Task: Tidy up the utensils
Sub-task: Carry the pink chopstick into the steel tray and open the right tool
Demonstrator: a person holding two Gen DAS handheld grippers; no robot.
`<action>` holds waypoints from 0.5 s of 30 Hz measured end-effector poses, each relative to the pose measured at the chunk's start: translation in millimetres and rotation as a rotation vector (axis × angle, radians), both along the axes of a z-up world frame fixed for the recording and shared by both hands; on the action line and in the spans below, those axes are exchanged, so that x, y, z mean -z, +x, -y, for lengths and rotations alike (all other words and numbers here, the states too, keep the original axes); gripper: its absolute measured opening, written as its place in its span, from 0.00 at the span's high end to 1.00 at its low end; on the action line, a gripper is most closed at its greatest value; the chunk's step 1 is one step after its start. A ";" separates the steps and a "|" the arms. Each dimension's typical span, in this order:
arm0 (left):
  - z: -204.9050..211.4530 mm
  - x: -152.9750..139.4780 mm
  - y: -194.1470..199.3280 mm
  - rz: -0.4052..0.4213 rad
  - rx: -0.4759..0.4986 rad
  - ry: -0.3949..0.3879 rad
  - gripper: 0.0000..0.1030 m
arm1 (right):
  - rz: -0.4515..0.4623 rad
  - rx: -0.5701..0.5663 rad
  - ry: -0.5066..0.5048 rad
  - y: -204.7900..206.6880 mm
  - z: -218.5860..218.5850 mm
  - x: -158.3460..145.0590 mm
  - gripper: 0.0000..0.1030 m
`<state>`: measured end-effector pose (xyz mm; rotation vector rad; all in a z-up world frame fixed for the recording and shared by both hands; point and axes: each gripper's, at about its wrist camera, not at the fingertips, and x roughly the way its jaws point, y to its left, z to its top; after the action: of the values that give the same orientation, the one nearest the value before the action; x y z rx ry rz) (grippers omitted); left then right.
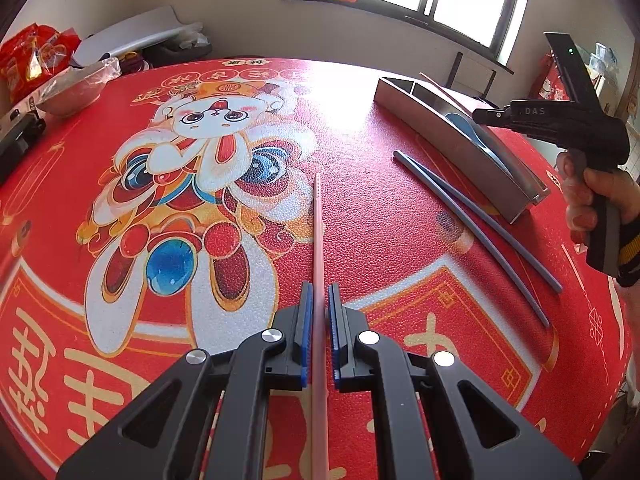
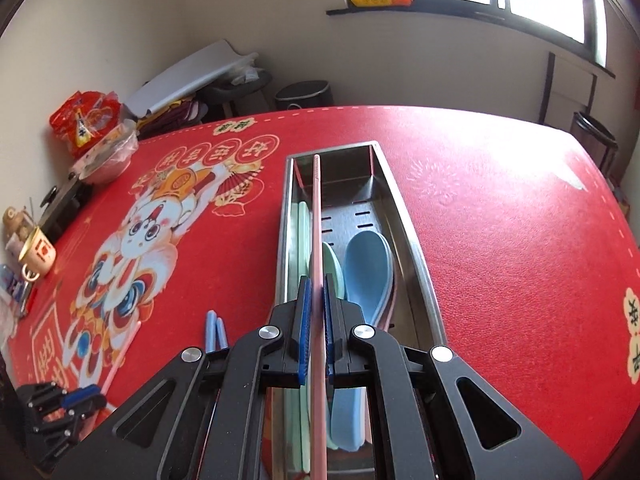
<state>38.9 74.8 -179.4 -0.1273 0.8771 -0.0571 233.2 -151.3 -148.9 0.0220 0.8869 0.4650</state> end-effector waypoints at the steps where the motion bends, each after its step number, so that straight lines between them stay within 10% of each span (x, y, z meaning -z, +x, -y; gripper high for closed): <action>1: -0.1 0.0 0.3 0.000 0.000 0.002 0.92 | -0.011 0.001 0.006 2.4 -0.7 3.5 0.94; 15: 0.2 0.1 0.9 0.000 -0.002 0.008 0.92 | -0.075 -0.020 0.045 9.1 -8.8 20.9 0.94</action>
<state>39.7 74.6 -179.5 -0.1210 0.8775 -0.0515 242.3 -142.5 -169.8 0.0718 0.9509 0.5056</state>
